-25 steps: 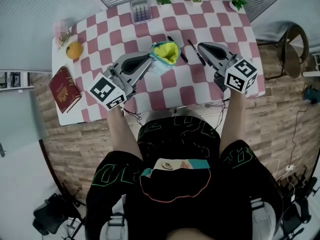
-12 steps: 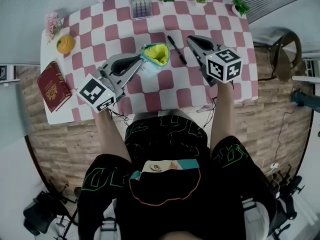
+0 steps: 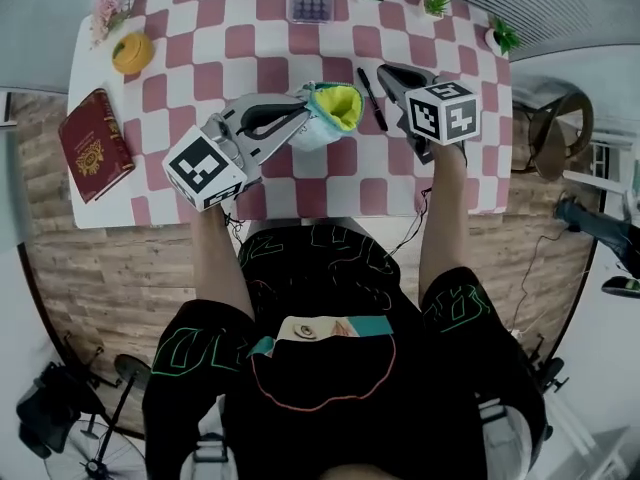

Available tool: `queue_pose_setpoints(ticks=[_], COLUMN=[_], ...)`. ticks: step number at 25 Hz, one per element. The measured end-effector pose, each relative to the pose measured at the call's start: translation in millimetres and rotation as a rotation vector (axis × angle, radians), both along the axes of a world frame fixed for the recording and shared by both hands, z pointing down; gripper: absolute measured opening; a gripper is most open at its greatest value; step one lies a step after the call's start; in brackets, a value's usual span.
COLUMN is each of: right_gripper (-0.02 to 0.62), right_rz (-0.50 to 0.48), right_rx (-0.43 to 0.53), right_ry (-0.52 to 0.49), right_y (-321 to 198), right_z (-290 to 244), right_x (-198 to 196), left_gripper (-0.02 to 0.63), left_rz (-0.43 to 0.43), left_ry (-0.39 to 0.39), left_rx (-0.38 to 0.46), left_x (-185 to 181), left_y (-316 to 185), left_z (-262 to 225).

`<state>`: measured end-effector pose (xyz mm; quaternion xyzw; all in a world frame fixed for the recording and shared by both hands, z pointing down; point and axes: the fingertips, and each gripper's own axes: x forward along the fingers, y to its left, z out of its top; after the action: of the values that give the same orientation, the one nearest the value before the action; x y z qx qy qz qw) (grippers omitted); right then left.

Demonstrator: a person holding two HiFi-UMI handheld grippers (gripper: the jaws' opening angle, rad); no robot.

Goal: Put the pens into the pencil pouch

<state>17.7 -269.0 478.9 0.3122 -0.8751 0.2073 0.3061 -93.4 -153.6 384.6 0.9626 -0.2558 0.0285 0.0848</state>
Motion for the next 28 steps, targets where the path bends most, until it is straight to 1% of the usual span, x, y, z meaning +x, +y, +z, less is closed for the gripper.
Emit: queue_pose_setpoints(ticks=[3,7,11,14,22,28], right_gripper=[0.017,0.038,0.076,0.109,0.121,0.121], right_rz=[-0.024,-0.031,-0.028,-0.027,0.000,0.041], right_rx=[-0.032,-0.075,-0.114,-0.149,-0.230,-0.261], right_ry=[0.062,0.131,0.187,0.238,0.314,0.359], right_y=[-3.2,-7.4,-13.1,-16.3,-19.6,-19.4], right_z=[11.0,25.2,40.7,53.9,78.9,94.4], right_x=[-8.5,-13.7,-17.1,-18.1,-22.1,-16.0], left_gripper=[0.001,0.002,0.002,0.002,0.002,0.002], left_rz=[0.005,0.011,0.027,0.039,0.057,0.067], left_ry=[0.017,0.045,0.073,0.077,0.095,0.099], left_rx=[-0.008,-0.010,-0.001,-0.001,-0.008,-0.008], left_x=[-4.6,-10.8,-16.3,-17.6,-22.5,-21.9], left_y=[1.0,-0.2,-2.2,-2.2,-1.8,0.8], left_z=[4.9,6.3,5.3,7.2,9.6,8.5])
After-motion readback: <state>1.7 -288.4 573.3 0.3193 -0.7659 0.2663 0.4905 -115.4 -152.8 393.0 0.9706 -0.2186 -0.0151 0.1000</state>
